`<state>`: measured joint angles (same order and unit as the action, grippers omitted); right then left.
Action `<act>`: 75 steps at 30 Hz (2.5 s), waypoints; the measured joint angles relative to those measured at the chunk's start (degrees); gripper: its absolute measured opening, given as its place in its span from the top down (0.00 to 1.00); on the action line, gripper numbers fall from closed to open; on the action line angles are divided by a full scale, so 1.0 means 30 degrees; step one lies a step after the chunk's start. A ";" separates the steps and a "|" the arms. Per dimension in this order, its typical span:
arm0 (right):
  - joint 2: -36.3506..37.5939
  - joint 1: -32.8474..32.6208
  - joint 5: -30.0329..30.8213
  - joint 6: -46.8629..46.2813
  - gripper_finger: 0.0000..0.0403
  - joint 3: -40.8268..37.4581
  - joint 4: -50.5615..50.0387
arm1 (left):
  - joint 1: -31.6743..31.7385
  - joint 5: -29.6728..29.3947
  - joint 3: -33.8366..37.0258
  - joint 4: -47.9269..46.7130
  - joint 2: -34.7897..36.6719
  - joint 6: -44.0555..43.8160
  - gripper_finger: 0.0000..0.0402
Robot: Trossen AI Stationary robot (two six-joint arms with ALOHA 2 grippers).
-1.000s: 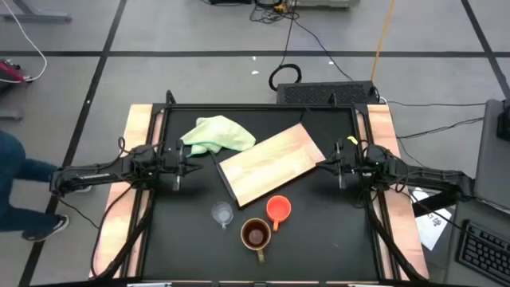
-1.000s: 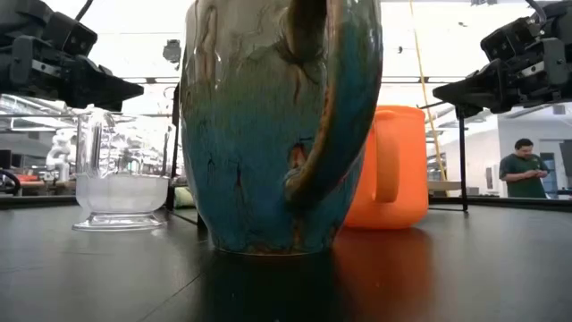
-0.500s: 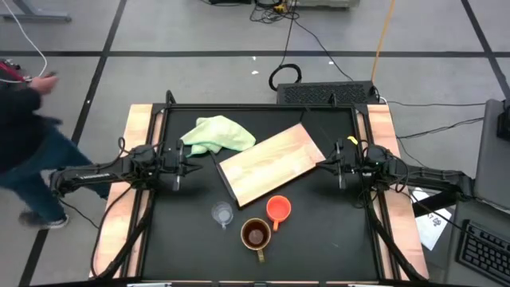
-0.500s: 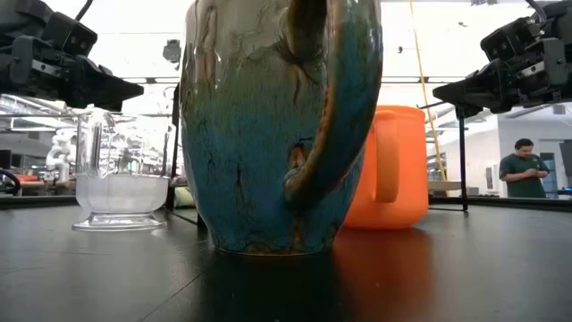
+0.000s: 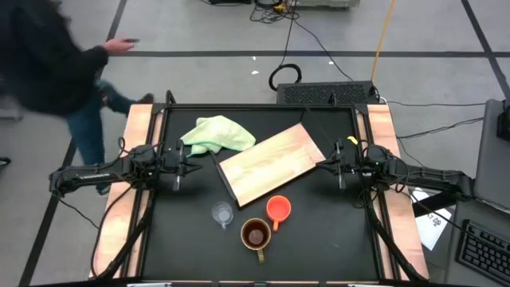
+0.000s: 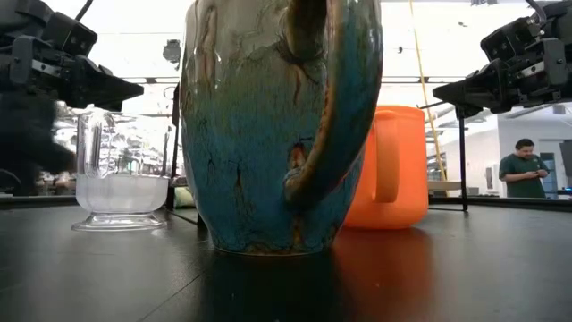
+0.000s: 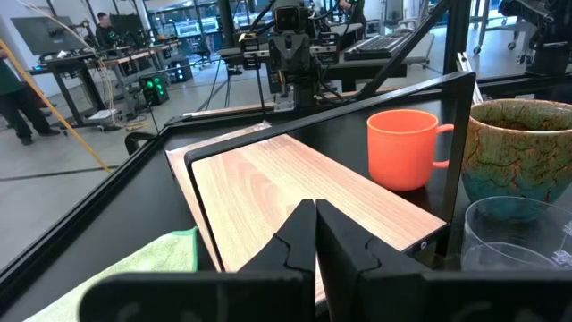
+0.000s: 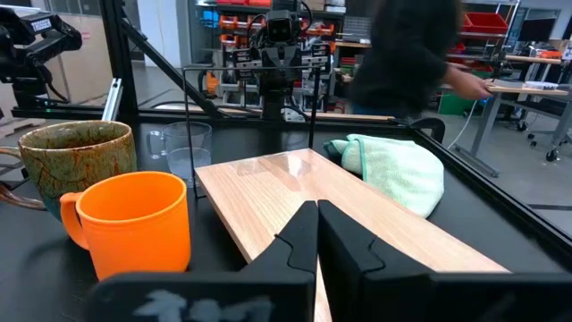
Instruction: Stack small to large cups/mugs on shelf
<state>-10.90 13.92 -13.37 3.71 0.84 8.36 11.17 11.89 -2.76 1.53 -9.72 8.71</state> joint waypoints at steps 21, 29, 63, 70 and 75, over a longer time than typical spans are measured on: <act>0.0007 -0.0002 0.0000 0.0006 1.00 0.0000 0.0000 | -0.0001 0.0002 0.0000 0.0005 -0.0001 0.0004 0.97; 0.0003 0.0001 0.0000 0.0002 1.00 0.0000 0.0000 | 0.0002 0.0002 0.0000 0.0002 -0.0001 0.0002 0.97; 0.0004 -0.0002 0.0000 -0.0001 1.00 0.0000 0.0000 | -0.0005 0.0002 0.0000 0.0001 -0.0001 0.0000 0.97; 0.0005 0.0006 0.0000 0.3732 1.00 0.0000 0.0214 | -0.0005 0.0002 0.0000 -0.0002 -0.0004 0.0000 0.97; 0.0007 0.0006 0.0000 0.4480 1.00 0.0000 0.0153 | -0.0003 -0.0002 0.0000 0.0003 -0.0002 0.0002 0.97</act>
<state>-10.88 13.93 -13.37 17.15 0.84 8.82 11.17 11.89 -2.76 1.53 -9.73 8.72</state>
